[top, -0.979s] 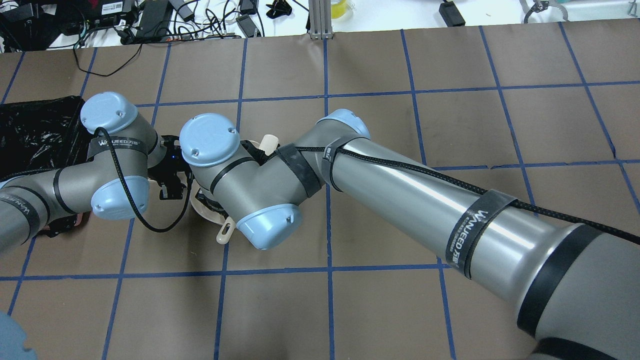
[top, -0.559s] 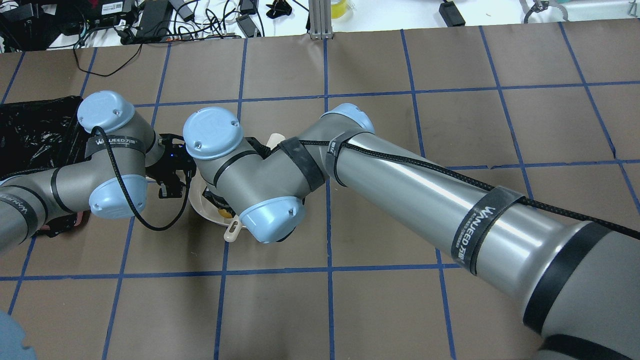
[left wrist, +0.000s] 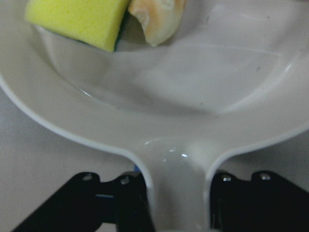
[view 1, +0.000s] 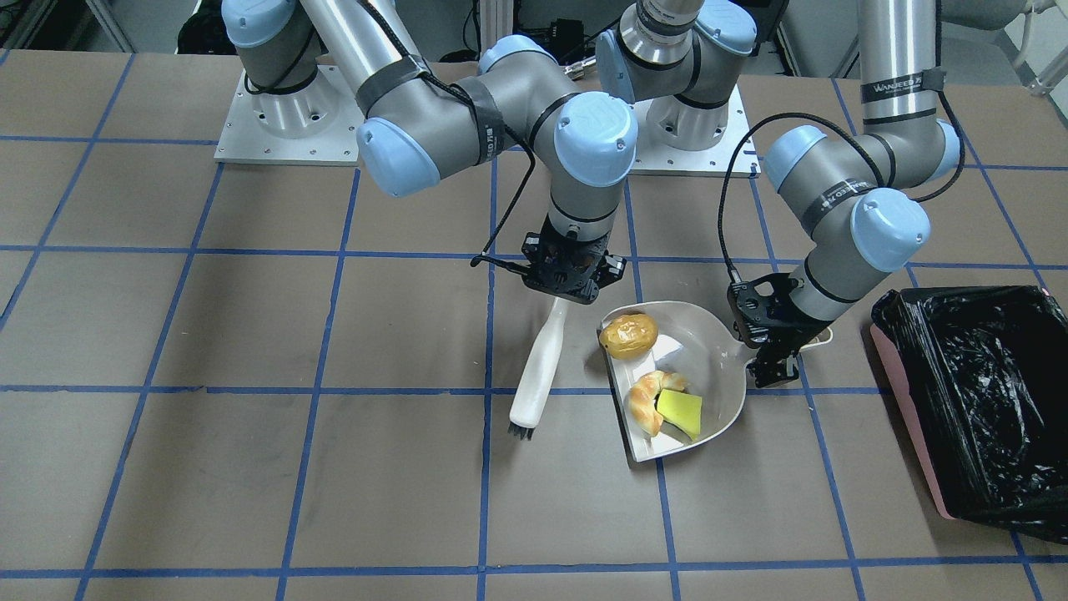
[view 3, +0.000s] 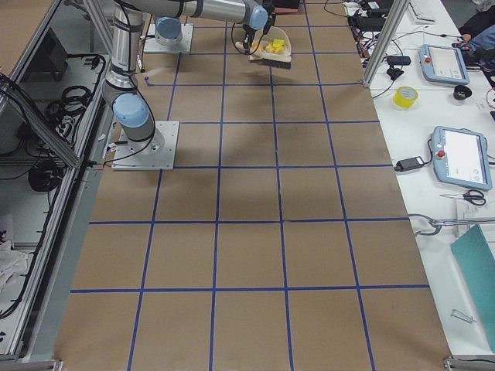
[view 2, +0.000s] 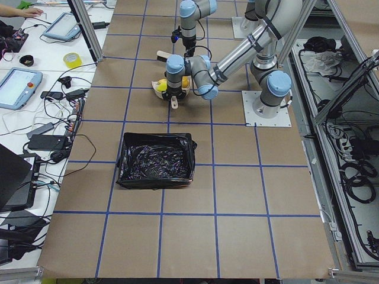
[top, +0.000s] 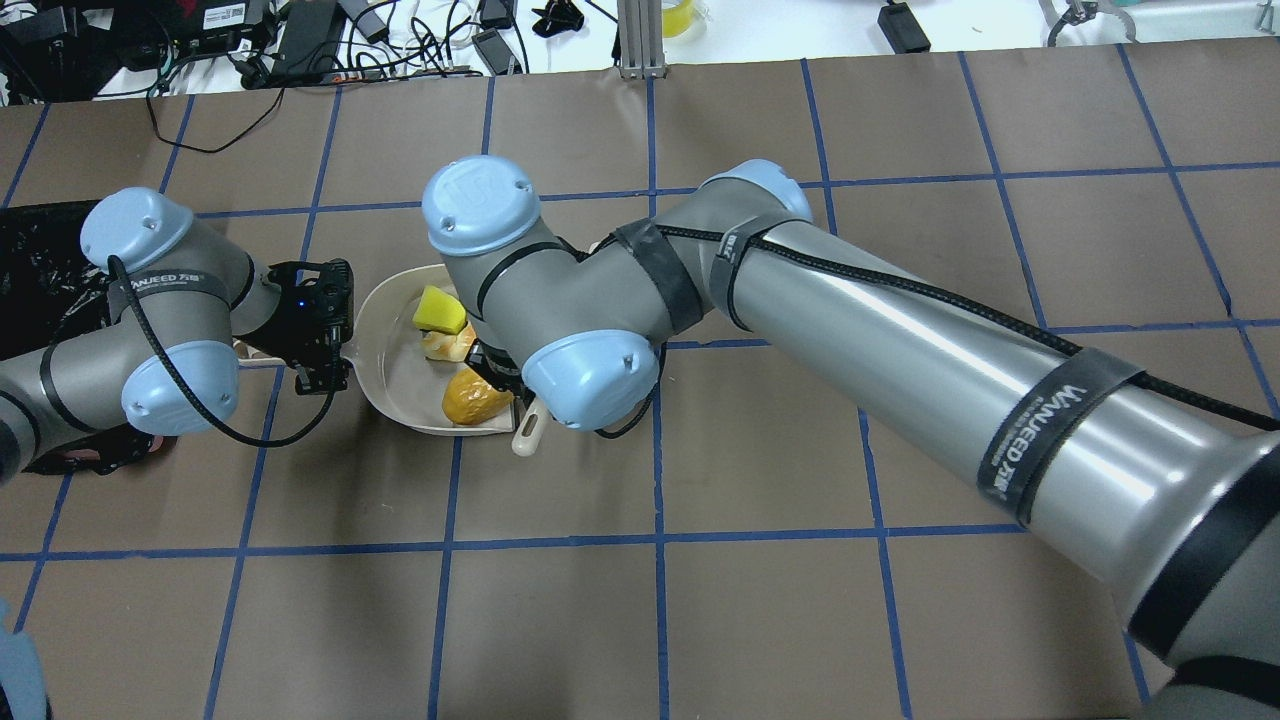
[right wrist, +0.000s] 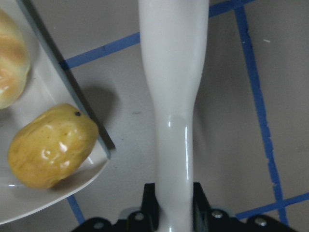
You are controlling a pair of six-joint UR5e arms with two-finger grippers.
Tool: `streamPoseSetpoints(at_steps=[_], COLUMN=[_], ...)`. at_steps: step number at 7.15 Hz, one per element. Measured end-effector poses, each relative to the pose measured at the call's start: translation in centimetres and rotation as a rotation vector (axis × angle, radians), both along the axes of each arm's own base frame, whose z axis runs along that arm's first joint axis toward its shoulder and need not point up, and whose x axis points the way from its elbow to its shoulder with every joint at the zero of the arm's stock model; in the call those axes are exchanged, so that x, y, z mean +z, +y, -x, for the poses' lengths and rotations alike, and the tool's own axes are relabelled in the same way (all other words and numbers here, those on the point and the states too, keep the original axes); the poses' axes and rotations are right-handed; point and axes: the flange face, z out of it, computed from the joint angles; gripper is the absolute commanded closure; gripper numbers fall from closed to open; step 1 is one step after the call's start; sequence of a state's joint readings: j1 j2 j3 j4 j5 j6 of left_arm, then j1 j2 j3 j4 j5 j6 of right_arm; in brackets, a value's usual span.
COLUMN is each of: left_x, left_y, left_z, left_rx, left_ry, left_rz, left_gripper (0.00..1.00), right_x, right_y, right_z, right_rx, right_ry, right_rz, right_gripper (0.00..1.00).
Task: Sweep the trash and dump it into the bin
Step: 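Lift the dustpan over the black bin with the left gripper while the right withdraws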
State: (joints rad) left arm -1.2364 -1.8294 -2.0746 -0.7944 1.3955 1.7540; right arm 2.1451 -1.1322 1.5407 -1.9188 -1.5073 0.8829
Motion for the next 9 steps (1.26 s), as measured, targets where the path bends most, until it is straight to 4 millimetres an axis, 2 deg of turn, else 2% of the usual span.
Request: streamPoseSetpoints(at_steps=[1,2,4,6,7,9], left_x=[0.3,1.1,3.7,7.7,10.5,15.6], left_y=[-0.3,-0.9,-2.4,-3.6,-4.2,-4.3], left_z=[-0.6,-1.5,-4.4,-7.5,-9.2,-14.0], left_rx=[0.014,0.034,0.097,0.161,0.193,0.277], left_ry=[0.035,0.081,0.189,0.262,0.282,0.318], left_rz=[0.001,-0.003,-0.015,-0.005,0.016,0.060], left_gripper=[1.00,1.00,1.00,1.00,1.00,1.00], right_x=[1.8,3.8,7.1,9.5,10.2,9.7], right_y=[-1.4,-3.3,-7.5,-10.3,-11.2,-12.7], right_z=[3.1,7.1,17.0,27.0,31.3,39.2], right_rx=[0.030,0.070,0.170,0.258,0.284,0.275], right_ry=[0.014,0.019,0.004,-0.010,0.000,0.006], right_rz=[-0.010,-0.017,-0.021,-0.006,0.002,-0.008], right_gripper=[1.00,1.00,1.00,1.00,1.00,1.00])
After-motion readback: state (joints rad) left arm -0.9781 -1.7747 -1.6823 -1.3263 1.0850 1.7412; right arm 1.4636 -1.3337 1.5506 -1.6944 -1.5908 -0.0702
